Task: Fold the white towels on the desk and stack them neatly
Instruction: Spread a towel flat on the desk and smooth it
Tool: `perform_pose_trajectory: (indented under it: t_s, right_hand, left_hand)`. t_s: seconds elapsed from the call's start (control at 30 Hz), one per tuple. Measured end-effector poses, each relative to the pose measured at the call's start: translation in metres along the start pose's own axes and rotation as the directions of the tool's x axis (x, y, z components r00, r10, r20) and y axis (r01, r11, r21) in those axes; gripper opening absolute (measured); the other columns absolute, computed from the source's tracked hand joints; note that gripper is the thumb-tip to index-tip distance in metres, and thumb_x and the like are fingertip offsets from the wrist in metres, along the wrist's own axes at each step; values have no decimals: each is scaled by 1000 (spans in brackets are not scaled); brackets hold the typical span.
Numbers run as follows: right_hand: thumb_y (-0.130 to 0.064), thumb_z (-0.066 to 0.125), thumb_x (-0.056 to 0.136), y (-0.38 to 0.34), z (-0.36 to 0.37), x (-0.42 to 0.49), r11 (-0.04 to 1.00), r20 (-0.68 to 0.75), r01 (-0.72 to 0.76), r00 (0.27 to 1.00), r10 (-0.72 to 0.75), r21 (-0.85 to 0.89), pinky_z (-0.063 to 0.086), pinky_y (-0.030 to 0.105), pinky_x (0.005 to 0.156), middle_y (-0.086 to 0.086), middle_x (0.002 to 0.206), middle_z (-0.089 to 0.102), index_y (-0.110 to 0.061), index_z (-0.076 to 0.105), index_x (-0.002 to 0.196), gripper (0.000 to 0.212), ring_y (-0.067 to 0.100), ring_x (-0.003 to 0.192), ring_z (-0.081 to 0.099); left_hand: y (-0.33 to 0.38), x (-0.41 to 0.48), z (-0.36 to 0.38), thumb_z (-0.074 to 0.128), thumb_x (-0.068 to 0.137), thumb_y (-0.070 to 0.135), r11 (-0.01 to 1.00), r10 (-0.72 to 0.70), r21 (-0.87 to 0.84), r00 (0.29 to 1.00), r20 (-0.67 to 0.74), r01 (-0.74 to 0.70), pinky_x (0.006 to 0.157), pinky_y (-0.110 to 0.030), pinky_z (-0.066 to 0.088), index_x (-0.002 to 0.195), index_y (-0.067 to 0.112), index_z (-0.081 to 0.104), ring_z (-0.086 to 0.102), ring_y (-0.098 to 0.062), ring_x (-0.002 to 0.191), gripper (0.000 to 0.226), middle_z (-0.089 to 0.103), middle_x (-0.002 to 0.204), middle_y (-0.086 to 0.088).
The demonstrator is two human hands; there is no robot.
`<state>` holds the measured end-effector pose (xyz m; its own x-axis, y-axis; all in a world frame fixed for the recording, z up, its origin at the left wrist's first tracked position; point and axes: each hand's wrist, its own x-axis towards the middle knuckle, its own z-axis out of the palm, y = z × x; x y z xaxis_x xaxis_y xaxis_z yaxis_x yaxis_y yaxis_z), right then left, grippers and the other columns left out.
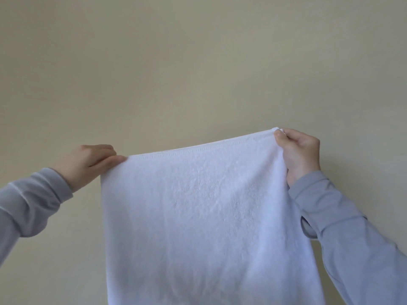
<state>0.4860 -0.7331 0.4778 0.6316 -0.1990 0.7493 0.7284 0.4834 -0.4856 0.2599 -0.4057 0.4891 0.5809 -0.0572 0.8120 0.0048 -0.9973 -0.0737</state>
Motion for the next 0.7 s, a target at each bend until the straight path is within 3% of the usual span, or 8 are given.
perform_pose_trajectory:
  t_s: [0.07,0.13,0.23,0.3,0.37,0.47,0.57,0.7]
  right_hand:
    - [-7,59,88,0,-6,2,998,-18,35,999,-36,-43,46,17,73,13,110,60,23,47,109,39,10,79,35]
    - [-9,61,87,0,-13,6,998,-56,44,997,-47,-55,47,19,77,8,101,62,23,50,107,39,9,76,36]
    - [-11,61,87,0,-23,7,995,-93,61,993,-68,-75,47,25,72,15,107,57,27,41,103,45,12,80,32]
    - [-12,60,88,-3,-30,10,995,-95,58,993,-65,-76,33,21,61,4,86,44,28,47,93,42,13,77,30]
    - [-12,60,88,-15,-35,15,994,-109,87,990,-93,-60,28,20,58,2,75,36,3,55,72,22,11,68,32]
    - [-17,62,83,-38,-41,23,977,-136,213,968,-212,-6,32,21,57,-1,68,39,-21,49,64,24,11,65,35]
    - [-20,61,83,-38,-46,24,976,-116,215,970,-212,19,27,28,61,8,80,36,-14,50,73,16,21,74,29]
    - [-11,60,89,-16,-47,11,990,-135,142,981,-138,25,30,26,62,6,83,39,0,57,82,14,19,76,33]
  left_hand:
    - [6,0,-1,29,74,79,991,83,108,996,13,-84,52,-29,37,56,16,39,44,-18,53,66,39,55,5]
    - [12,4,0,38,71,79,988,111,112,994,-18,-109,51,-18,33,55,19,33,38,-11,48,62,33,52,9]
    - [22,20,8,66,75,56,999,-46,-34,994,-96,43,43,-16,26,55,7,44,30,-12,43,57,32,42,7]
    - [32,33,9,72,74,36,983,-108,-157,990,-94,92,39,-14,23,59,-1,52,30,-9,40,44,36,46,8]
    - [45,44,-1,74,73,30,979,-80,-199,989,-126,54,39,-11,25,61,-3,54,33,-6,41,40,40,52,-2]
    - [55,59,-24,75,68,38,956,-51,-293,969,-241,-22,45,-6,34,63,13,61,46,-1,48,29,57,57,-1]
    - [62,53,-24,79,59,39,846,-96,-531,966,-240,-48,52,-7,44,67,19,64,56,2,56,26,66,63,12]
    - [53,27,12,92,43,29,609,-324,-783,941,-100,126,56,-18,52,77,22,70,59,-12,66,41,64,72,0]
